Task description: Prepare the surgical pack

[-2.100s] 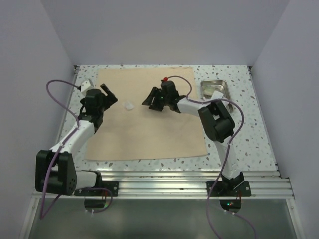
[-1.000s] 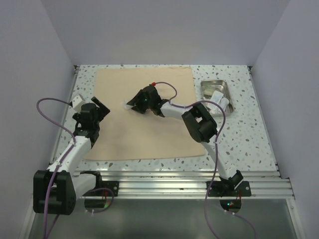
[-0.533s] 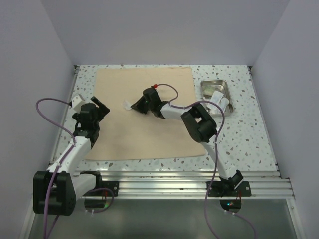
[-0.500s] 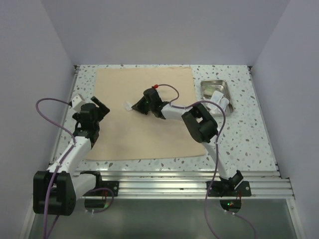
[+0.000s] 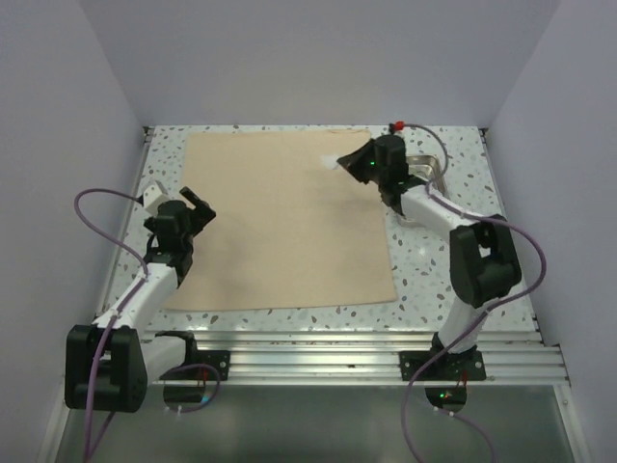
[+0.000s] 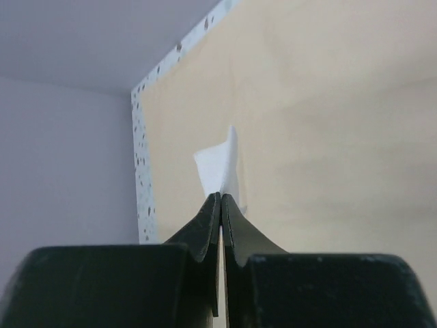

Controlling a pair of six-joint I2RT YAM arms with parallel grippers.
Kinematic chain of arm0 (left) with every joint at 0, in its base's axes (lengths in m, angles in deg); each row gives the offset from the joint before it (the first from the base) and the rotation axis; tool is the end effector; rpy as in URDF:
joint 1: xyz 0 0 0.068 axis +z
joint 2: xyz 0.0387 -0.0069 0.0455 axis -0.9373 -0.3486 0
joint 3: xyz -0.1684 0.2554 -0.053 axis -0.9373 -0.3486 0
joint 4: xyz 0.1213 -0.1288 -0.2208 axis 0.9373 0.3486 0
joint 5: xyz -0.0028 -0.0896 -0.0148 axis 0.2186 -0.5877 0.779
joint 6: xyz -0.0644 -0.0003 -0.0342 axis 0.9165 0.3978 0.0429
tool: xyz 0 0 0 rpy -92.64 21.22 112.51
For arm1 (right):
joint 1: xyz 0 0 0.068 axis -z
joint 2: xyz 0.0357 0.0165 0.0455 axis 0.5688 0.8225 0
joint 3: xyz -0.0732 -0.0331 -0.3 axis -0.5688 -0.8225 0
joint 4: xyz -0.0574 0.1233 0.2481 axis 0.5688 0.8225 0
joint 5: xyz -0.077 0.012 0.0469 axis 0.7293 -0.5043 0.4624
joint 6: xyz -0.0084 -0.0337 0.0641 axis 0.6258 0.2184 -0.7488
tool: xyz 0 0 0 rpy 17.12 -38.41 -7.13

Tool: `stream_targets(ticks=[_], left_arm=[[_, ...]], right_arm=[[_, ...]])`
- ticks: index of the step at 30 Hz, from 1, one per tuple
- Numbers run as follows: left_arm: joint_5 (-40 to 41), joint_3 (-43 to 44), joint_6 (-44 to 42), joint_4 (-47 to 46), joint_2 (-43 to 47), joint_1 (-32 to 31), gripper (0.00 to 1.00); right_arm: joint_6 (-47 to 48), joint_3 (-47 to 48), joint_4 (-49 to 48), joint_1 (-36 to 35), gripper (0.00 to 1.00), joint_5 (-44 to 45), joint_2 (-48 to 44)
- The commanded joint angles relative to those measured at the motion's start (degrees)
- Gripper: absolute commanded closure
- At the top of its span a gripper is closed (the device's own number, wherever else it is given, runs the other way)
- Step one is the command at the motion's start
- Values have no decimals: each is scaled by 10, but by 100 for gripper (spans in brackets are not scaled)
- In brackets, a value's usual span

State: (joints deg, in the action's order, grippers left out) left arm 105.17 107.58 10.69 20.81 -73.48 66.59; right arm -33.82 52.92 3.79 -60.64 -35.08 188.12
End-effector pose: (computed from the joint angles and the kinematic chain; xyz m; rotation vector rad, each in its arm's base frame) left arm 0.2622 0.0061 0.2362 -0.8392 1.8085 -0.1555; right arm 0.4363 0.2155 0.2621 0.5653 2.0110 0.9997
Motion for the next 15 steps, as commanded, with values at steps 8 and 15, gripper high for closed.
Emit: stream_targets(ticks=[8,15], left_arm=[[-34,2,-13,-58,-21,4,2],[-53,6,-10,-48,-10,4,3]], right_arm=[[110,-42,94,209,100,-45,-96],[102,-77,87,259,100,-49,-72]])
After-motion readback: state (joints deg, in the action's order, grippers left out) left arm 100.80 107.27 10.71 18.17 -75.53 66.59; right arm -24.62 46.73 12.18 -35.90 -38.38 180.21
